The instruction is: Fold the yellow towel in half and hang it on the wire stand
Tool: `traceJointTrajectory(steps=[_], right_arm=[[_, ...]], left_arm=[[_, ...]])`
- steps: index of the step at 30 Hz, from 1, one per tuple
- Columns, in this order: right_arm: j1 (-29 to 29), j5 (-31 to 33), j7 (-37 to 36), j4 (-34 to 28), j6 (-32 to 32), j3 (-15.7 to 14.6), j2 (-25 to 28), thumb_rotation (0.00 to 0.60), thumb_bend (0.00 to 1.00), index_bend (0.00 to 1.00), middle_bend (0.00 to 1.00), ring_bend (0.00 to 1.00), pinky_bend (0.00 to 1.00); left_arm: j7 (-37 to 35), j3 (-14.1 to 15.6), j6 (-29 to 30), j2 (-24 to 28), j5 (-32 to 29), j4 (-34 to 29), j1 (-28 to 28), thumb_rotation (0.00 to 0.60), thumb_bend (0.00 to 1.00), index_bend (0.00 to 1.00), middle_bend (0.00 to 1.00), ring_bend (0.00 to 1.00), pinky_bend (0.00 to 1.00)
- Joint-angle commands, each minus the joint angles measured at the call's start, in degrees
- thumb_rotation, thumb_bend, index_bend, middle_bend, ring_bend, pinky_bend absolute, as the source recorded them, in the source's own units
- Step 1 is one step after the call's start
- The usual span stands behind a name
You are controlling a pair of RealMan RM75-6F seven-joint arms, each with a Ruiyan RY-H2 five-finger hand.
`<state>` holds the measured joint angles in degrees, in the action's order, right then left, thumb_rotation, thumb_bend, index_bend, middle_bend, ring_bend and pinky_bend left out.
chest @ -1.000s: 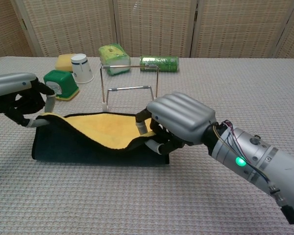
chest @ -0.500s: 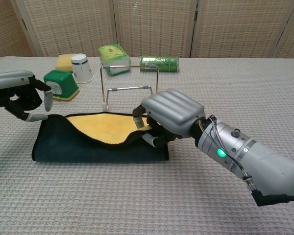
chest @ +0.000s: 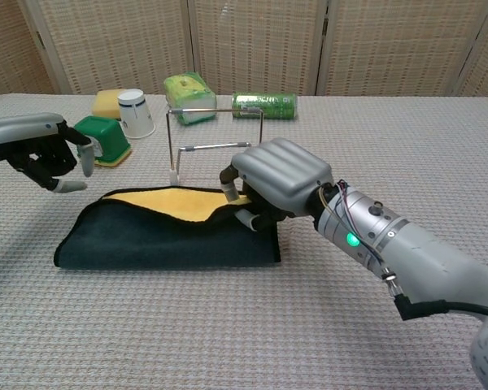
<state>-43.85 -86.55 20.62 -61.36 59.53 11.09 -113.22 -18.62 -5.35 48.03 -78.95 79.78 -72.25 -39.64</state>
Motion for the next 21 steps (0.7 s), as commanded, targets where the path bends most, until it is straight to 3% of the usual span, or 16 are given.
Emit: traceJointTrajectory(steps=[1,21], right_arm=[[-0.7,0.5,0.3,1.1,-0.3,0.4,-0.4,0.600,0.51,0.67,0.89,0.99,1.00],[-4.4,3.0,-0.5,11.4,-0.4,2.4,-4.0,0.600,0.51,0.67,0.89,0.99,1.00]], left_arm=[[0.1,-0.1,0.1,0.1,-0.2,0.0,0.0,0.600,0.38,0.52,0.89,0.81,0.89],[0.1,-0.2,5.5,3.7,-0.6,-4.0,3.4,0.600,0.38,0.47,0.89,0.81,0.89]])
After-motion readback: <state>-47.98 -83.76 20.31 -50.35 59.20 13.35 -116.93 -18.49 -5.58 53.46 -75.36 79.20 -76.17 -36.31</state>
